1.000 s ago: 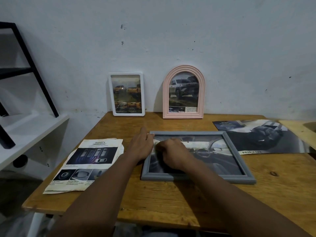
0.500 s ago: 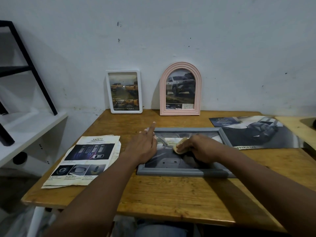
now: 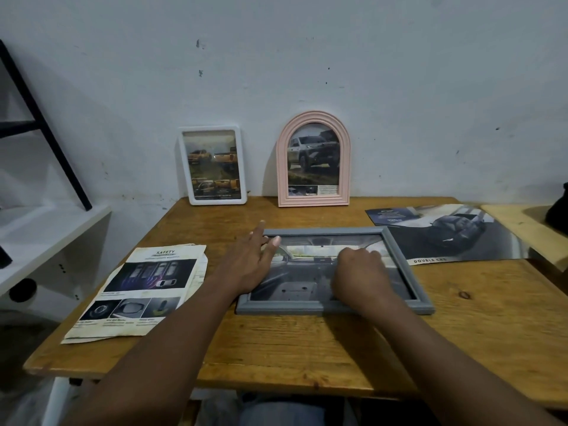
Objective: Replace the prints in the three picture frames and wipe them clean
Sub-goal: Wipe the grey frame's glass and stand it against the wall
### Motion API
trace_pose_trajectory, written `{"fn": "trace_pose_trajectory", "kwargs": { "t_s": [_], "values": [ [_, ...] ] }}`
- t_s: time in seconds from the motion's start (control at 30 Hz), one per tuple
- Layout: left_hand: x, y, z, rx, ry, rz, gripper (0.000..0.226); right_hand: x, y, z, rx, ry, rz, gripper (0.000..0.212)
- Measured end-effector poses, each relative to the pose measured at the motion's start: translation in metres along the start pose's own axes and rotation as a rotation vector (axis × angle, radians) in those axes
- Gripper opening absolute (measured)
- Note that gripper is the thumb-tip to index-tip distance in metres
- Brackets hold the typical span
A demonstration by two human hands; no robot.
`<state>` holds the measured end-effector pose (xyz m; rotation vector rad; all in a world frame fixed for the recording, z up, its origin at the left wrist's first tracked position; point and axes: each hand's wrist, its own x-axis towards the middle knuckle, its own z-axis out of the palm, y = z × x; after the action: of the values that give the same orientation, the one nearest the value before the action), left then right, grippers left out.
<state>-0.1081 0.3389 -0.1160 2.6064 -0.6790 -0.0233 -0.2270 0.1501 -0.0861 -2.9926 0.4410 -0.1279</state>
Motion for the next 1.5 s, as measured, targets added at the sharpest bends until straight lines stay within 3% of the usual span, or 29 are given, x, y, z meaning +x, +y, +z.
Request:
{"fn": "trace_pose_trajectory", "kwargs": {
  "t_s": [0.13,0.23,0.37,0.47,0.57,0.7,0.9,1.07,1.33,1.43,1.5],
  "values": [
    [0.003,-0.009,0.003,-0.004,-0.046,0.004,0.074,-0.004,-0.044,0.02,0.281,0.031,-0.085,0.013],
    [0.006,-0.015,0.006,-0.053,-0.023,-0.004,0.071,-0.01,-0.065,0.034,0.4,0.01,-0.3,0.016],
    [0.007,-0.013,0.006,-0.076,-0.012,-0.036,0.06,-0.012,-0.053,0.029,0.396,-0.083,-0.518,0.036],
    [0.007,-0.009,0.005,-0.056,-0.017,-0.027,0.06,-0.011,-0.021,0.012,0.327,-0.178,-0.599,0.039],
    [0.008,-0.008,0.004,0.009,-0.025,-0.011,0.067,-0.01,0.016,-0.006,0.26,-0.234,-0.565,0.038],
    [0.014,-0.017,0.008,0.089,-0.03,-0.019,0.092,-0.014,0.065,-0.023,0.2,-0.261,-0.45,0.04],
    [0.006,-0.003,0.004,0.072,-0.006,0.0,0.062,-0.042,0.08,-0.015,0.031,-0.061,-0.141,0.033],
    [0.003,0.001,0.006,-0.004,0.006,-0.021,0.066,-0.049,0.02,-0.002,-0.109,0.022,0.041,0.01],
    [0.009,-0.002,0.008,-0.073,0.022,-0.075,0.063,-0.047,-0.069,0.013,0.073,-0.005,-0.158,0.013],
    [0.014,-0.007,0.009,-0.09,0.029,-0.093,0.062,-0.047,-0.081,0.03,0.275,0.038,-0.287,0.013],
    [0.014,-0.008,0.009,-0.093,0.031,-0.097,0.062,-0.043,-0.069,0.035,0.416,0.003,-0.382,0.026]
  ]
}}
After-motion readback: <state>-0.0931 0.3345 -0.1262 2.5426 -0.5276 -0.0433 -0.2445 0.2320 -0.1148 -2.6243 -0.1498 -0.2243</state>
